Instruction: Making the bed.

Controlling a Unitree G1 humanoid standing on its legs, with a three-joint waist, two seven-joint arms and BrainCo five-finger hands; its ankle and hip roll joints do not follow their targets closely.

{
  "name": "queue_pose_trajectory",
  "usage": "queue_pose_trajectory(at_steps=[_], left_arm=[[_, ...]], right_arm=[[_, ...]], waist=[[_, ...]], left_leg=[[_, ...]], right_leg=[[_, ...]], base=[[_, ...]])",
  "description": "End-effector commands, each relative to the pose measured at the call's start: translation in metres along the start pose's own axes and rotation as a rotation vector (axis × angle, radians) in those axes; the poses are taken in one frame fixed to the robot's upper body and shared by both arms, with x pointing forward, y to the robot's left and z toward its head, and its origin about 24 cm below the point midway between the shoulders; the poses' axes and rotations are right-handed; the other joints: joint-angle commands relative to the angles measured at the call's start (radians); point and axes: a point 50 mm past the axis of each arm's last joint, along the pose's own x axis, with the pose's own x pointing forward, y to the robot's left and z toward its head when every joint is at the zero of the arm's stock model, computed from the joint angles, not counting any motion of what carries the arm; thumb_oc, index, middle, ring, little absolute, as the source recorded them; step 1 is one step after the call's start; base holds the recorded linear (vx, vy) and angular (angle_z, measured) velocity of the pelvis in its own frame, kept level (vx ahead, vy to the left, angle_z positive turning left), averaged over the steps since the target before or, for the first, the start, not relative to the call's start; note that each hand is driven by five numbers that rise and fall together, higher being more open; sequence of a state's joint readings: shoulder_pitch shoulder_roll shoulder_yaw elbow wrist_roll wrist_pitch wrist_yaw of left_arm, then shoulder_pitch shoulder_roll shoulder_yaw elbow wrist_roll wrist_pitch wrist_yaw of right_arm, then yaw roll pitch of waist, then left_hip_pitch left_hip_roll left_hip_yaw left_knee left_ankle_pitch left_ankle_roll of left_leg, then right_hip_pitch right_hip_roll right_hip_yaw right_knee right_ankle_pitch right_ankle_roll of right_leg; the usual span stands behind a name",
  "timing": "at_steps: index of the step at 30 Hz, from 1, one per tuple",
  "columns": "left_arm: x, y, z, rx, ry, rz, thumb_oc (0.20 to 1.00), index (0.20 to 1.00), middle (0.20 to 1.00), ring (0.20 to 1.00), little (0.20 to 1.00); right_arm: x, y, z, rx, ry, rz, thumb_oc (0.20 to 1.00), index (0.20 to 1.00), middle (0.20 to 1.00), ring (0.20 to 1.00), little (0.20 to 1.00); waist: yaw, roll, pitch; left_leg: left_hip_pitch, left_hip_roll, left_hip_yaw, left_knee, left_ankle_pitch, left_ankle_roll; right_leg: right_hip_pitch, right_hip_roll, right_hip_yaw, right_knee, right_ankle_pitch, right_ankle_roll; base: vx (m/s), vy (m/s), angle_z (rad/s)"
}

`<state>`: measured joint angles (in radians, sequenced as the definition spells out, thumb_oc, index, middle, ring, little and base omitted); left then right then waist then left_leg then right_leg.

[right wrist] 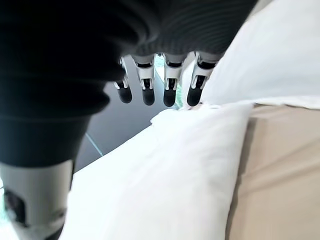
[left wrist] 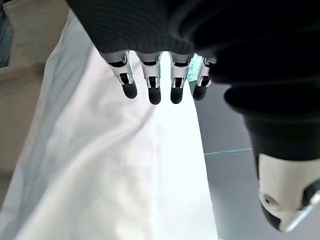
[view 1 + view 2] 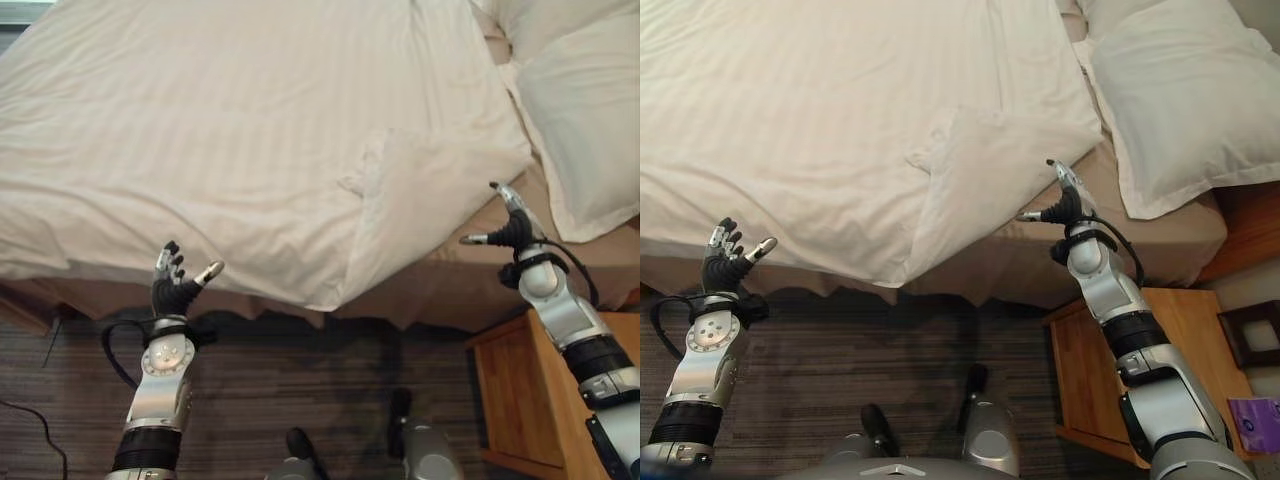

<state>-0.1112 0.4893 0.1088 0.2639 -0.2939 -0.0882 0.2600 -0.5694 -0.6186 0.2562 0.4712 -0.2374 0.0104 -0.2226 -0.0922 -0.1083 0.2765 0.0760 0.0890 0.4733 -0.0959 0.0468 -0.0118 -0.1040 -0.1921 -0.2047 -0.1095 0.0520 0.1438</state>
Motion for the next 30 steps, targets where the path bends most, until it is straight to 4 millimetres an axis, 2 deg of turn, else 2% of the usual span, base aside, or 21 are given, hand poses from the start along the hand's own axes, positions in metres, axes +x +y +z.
queue_pose_trajectory(at_steps=[1, 2, 7, 8, 12, 13, 14, 15, 16, 17, 19, 21, 23, 25, 26, 27, 28, 29, 30], left_arm=[[0.007, 0.017, 0.034, 0.058, -0.178, -0.002, 1.000, 1.000, 1.000, 1.000, 1.000], [0.007, 0.017, 0.034, 0.057, -0.178, -0.001, 1.000, 1.000, 1.000, 1.000, 1.000], [0.007, 0.026, 0.030, 0.036, -0.175, 0.045, 1.000, 1.000, 1.000, 1.000, 1.000], [0.007, 0.027, 0.030, 0.033, -0.174, 0.052, 1.000, 1.000, 1.000, 1.000, 1.000], [0.008, 0.033, 0.034, 0.043, -0.186, 0.057, 1.000, 1.000, 1.000, 1.000, 1.000], [0.008, 0.036, 0.037, 0.052, -0.195, 0.051, 1.000, 1.000, 1.000, 1.000, 1.000], [0.027, 0.039, 0.041, 0.142, -0.178, 0.088, 1.000, 1.000, 1.000, 1.000, 1.000], [0.038, 0.042, 0.054, 0.108, -0.213, 0.137, 1.000, 1.000, 1.000, 1.000, 1.000], [0.039, 0.041, 0.054, 0.106, -0.216, 0.138, 1.000, 1.000, 1.000, 1.000, 1.000], [0.047, 0.034, 0.060, 0.079, -0.226, 0.135, 1.000, 1.000, 1.000, 1.000, 1.000], [0.051, 0.026, 0.058, 0.061, -0.207, 0.116, 1.000, 1.000, 1.000, 1.000, 1.000], [0.052, 0.023, 0.053, 0.085, -0.191, 0.095, 1.000, 1.000, 1.000, 1.000, 1.000], [0.054, 0.014, 0.056, 0.088, -0.207, 0.073, 1.000, 1.000, 1.000, 1.000, 1.000], [0.052, 0.006, 0.049, 0.062, -0.179, 0.057, 1.000, 1.000, 1.000, 1.000, 1.000], [0.051, 0.001, 0.048, 0.049, -0.178, 0.038, 1.000, 1.000, 1.000, 1.000, 1.000], [0.051, -0.006, 0.049, 0.026, -0.180, 0.028, 1.000, 1.000, 1.000, 1.000, 1.000], [0.052, -0.012, 0.049, 0.018, -0.174, 0.021, 1.000, 1.000, 1.000, 1.000, 1.000], [0.052, -0.015, 0.049, 0.022, -0.174, 0.004, 1.000, 1.000, 1.000, 1.000, 1.000], [0.050, -0.015, 0.045, 0.026, -0.160, 0.000, 1.000, 1.000, 1.000, 1.000, 1.000]], right_arm=[[0.019, -0.022, 0.016, -0.060, -0.039, -0.093, 1.000, 1.000, 1.000, 1.000, 1.000], [0.020, -0.023, 0.016, -0.061, -0.040, -0.094, 1.000, 1.000, 1.000, 1.000, 1.000], [0.042, -0.058, 0.037, -0.133, -0.084, -0.166, 1.000, 1.000, 1.000, 1.000, 1.000], [0.045, -0.062, 0.040, -0.142, -0.087, -0.168, 1.000, 1.000, 1.000, 1.000, 1.000], [0.052, -0.081, 0.046, -0.170, -0.083, -0.209, 1.000, 1.000, 1.000, 1.000, 1.000], [0.053, -0.085, 0.048, -0.172, -0.090, -0.216, 1.000, 1.000, 1.000, 1.000, 1.000], [0.062, -0.081, 0.069, -0.149, -0.120, -0.208, 1.000, 1.000, 1.000, 1.000, 1.000], [0.069, -0.078, 0.073, -0.100, -0.095, -0.227, 1.000, 1.000, 1.000, 1.000, 1.000], [0.069, -0.078, 0.074, -0.100, -0.096, -0.229, 1.000, 1.000, 1.000, 1.000, 1.000], [0.073, -0.080, 0.081, -0.114, -0.110, -0.237, 1.000, 1.000, 1.000, 1.000, 1.000], [0.079, -0.082, 0.092, -0.142, -0.121, -0.243, 1.000, 1.000, 1.000, 1.000, 1.000], [0.082, -0.081, 0.099, -0.135, -0.124, -0.239, 1.000, 1.000, 1.000, 1.000, 1.000], [0.082, -0.074, 0.104, -0.134, -0.144, -0.225, 1.000, 1.000, 1.000, 1.000, 1.000], [0.081, -0.071, 0.110, -0.144, -0.179, -0.217, 1.000, 1.000, 1.000, 1.000, 1.000], [0.081, -0.074, 0.113, -0.148, -0.190, -0.223, 1.000, 1.000, 1.000, 1.000, 1.000], [0.081, -0.080, 0.114, -0.141, -0.192, -0.243, 1.000, 1.000, 1.000, 1.000, 1.000], [0.081, -0.082, 0.111, -0.124, -0.182, -0.255, 1.000, 1.000, 1.000, 1.000, 1.000], [0.081, -0.083, 0.110, -0.117, -0.181, -0.259, 1.000, 1.000, 1.000, 1.000, 1.000], [0.080, -0.082, 0.109, -0.118, -0.178, -0.257, 1.000, 1.000, 1.000, 1.000, 1.000]], waist=[[0.016, -0.015, -0.030], [0.015, -0.014, -0.029], [0.049, -0.015, -0.047], [0.051, -0.017, -0.041], [0.065, -0.016, -0.029], [0.072, -0.014, -0.018], [0.064, 0.003, 0.024], [0.066, 0.022, 0.038], [0.066, 0.023, 0.039], [0.060, 0.023, 0.044], [0.043, 0.032, 0.054], [0.032, 0.033, 0.053], [0.027, 0.029, 0.046], [0.008, 0.031, 0.033], [0.007, 0.026, 0.040], [0.013, 0.016, 0.054], [0.024, 0.011, 0.063], [0.029, 0.002, 0.068], [0.035, 0.005, 0.071]], left_leg=[[0.026, 0.048, 0.003, 0.009, -0.086, -0.054], [0.026, 0.048, 0.003, 0.009, -0.086, -0.054], [0.022, 0.054, -0.010, 0.009, -0.082, -0.065], [0.012, 0.054, 0.002, 0.009, -0.061, -0.061], [-0.003, 0.046, -0.030, 0.010, -0.065, -0.055], [-0.004, 0.042, -0.044, 0.009, -0.073, -0.048], [-0.005, 0.031, -0.048, 0.009, -0.083, -0.032], [-0.009, 0.035, -0.053, 0.009, -0.090, -0.035], [-0.009, 0.036, -0.053, 0.009, -0.090, -0.036], [-0.014, 0.031, -0.067, 0.009, -0.090, -0.042], [-0.007, 0.017, -0.101, 0.009, -0.102, -0.053], [0.012, 0.017, -0.116, 0.009, -0.118, -0.067], [0.040, 0.006, -0.129, 0.010, -0.138, -0.071], [0.037, 0.020, -0.156, 0.145, -0.192, -0.082], [0.000, 0.032, -0.168, 0.248, -0.190, -0.093], [-0.075, 0.062, -0.184, 0.398, -0.149, -0.114], [-0.119, 0.099, -0.174, 0.481, -0.110, -0.126], [-0.160, 0.121, -0.154, 0.506, -0.085, -0.122], [-0.182, 0.118, -0.134, 0.473, -0.100, -0.116]], right_leg=[[0.018, -0.023, 0.000, 0.028, -0.008, 0.047], [0.018, -0.023, 0.000, 0.028, -0.008, 0.047], [0.039, -0.015, -0.022, 0.022, -0.002, 0.044], [0.034, -0.015, -0.034, 0.022, 0.012, 0.035], [0.048, -0.020, -0.053, 0.035, 0.015, 0.032], [0.029, -0.028, -0.058, 0.099, 0.011, 0.036], [-0.095, -0.053, -0.014, 0.300, 0.049, 0.070], [-0.148, -0.046, 0.020, 0.321, 0.037, 0.068], [-0.149, -0.045, 0.020, 0.320, 0.037, 0.068], [-0.143, -0.028, 0.031, 0.258, 0.022, 0.054], [-0.164, -0.001, 0.073, 0.127, 0.032, 0.047], [-0.207, -0.005, 0.067, 0.047, 0.059, 0.059], [-0.178, -0.006, 0.056, 0.037, 0.064, 0.053], [-0.125, 0.001, 0.046, 0.065, 0.051, 0.022], [-0.097, 0.004, 0.039, 0.072, 0.037, 0.002], [-0.066, -0.001, 0.018, 0.072, 0.025, -0.023], [-0.033, 0.002, -0.005, 0.065, 0.008, -0.040], [-0.014, 0.004, -0.015, 0.058, -0.001, -0.049], [0.002, 0.013, -0.019, 0.054, -0.011, -0.051]], base=[[0.08, -0.057, 1.09], [0.14, -0.084, 0.50], [0.14, -0.085, -0.09], [0.02, -0.054, -0.02], [0.05, -0.013, 0.11], [-0.03, 0.107, 0.42], [-0.01, 0.144, 0.25], [-0.01, 0.142, 0.23], [0.10, 0.021, 0.14], [0.13, -0.030, 0.26], [0.24, -0.068, 0.27], [0.33, -0.170, 0.28], [0.34, -0.228, 0.28], [0.37, -0.318, 0.68], [0.19, -0.302, 0.71], [0.13, -0.325, 0.62], [0.08, -0.331, 0.63], [0.10, -0.236, 0.43], [0.12, -0.132, 0.45]])
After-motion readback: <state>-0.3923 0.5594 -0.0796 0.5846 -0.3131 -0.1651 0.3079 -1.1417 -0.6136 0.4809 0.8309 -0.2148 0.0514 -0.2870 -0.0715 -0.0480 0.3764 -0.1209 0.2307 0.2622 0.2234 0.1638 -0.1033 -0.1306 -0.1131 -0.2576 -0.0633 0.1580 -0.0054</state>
